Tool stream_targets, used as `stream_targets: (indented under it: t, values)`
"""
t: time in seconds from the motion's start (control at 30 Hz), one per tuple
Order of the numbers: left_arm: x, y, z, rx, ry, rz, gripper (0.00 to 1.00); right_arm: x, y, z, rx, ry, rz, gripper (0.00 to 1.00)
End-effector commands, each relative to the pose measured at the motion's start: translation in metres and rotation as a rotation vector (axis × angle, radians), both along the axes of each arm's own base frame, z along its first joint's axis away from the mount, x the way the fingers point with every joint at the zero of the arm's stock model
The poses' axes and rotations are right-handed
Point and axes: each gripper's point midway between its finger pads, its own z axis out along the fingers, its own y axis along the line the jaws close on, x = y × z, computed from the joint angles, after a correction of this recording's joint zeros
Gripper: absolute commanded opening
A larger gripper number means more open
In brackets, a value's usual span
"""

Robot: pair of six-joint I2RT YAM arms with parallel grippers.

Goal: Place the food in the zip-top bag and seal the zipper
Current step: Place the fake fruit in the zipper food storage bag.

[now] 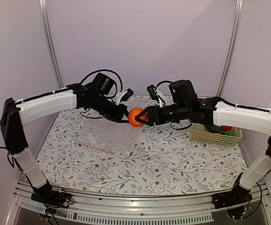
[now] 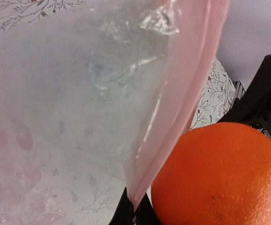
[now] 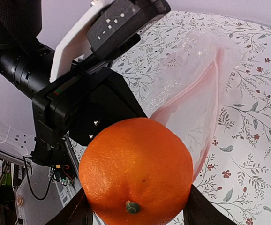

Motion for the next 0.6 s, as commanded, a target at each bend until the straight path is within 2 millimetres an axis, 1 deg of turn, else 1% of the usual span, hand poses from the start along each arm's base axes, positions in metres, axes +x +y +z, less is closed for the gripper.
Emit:
stream_targets:
  t: [0.0,0.2,0.4,0.47,0.57]
  values:
    - [-0.011,-0.007,0.029,-0.080,-0.058,-0.056,0.00,0.022,-0.005,-0.012,-0.046,-0.013,-0.117,0.55]
    - [-0.014,-0.008,0.037,-0.106,-0.072,-0.074,0.00,0.033,-0.019,-0.028,-0.121,-0.004,-0.200,0.54]
    - [-0.018,-0.009,0.044,-0.130,-0.080,-0.095,0.00,0.042,-0.033,-0.037,-0.194,-0.006,-0.272,0.54]
    - [-0.020,-0.010,0.046,-0.142,-0.081,-0.105,0.00,0.049,-0.041,-0.041,-0.238,-0.018,-0.321,0.54]
    - [-0.023,-0.012,0.050,-0.165,-0.085,-0.122,0.00,0.050,-0.042,-0.043,-0.268,-0.017,-0.322,0.54]
